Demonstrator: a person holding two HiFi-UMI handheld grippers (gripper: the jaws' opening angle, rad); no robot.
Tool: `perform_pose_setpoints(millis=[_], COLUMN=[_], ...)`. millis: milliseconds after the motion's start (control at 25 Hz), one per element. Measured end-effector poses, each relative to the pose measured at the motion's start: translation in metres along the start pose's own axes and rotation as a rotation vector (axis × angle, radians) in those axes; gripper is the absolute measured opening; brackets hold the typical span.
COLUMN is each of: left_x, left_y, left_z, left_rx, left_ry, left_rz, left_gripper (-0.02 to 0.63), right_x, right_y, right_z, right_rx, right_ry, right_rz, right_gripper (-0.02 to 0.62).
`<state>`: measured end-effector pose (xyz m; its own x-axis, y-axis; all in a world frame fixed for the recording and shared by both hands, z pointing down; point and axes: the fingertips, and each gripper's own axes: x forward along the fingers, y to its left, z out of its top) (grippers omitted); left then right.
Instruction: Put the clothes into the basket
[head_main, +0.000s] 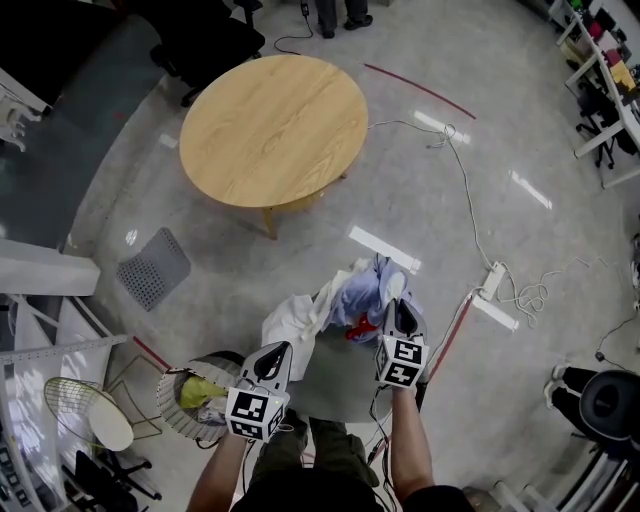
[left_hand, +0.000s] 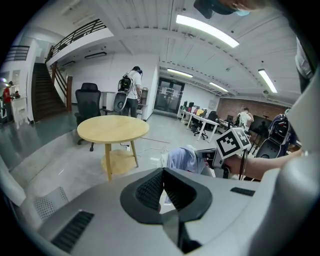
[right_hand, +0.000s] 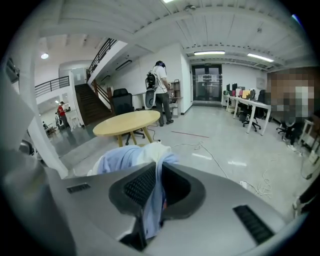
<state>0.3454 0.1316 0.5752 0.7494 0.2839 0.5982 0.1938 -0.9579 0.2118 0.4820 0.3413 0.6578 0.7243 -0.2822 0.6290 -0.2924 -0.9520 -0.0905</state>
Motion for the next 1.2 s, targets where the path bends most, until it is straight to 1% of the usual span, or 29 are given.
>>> perform_pose_setpoints(millis=[200, 360, 680, 880, 1040, 1200], left_x=[-0.014, -0.027, -0.058, -0.083, -0.106, -0.131], left_y=[0.003, 0.006, 0.010, 0.013, 0.015, 0.021], left_z=[0.002, 0.005, 0.012, 0.026, 0.033, 0.038], left_rx=[0.001, 0.003, 0.012, 0.021, 0.025, 0.023], left_ry=[-0.024, -0.051, -0.107, -0.165, -0.207, -0.248], left_rz=[0.014, 0.030, 0.048, 0.060, 0.070, 0.087], left_gripper=[0.008, 0.008, 0.008, 0.006, 0.008, 0.008], right_x=[-0.010, -0.023, -0.067, -0.105, -0.135, -0.166], right_y=[-0.003, -0.001, 0.021, 0.032, 0.048, 0.071], right_z=[0.007, 0.020, 0.068, 0.099, 0.122, 0.145], right_rx=[0.024, 0.006, -0.067, -0.076, -0.096, -0.121], right_ry=[-0.035, -0.077, -0.198, -0.271, -0.327, -0.387], right_rz=[0.004, 0.012, 0.035, 0.042, 0.058, 0.092], right_gripper=[0.046, 0.044, 0.043, 0.043, 0.043, 0.043])
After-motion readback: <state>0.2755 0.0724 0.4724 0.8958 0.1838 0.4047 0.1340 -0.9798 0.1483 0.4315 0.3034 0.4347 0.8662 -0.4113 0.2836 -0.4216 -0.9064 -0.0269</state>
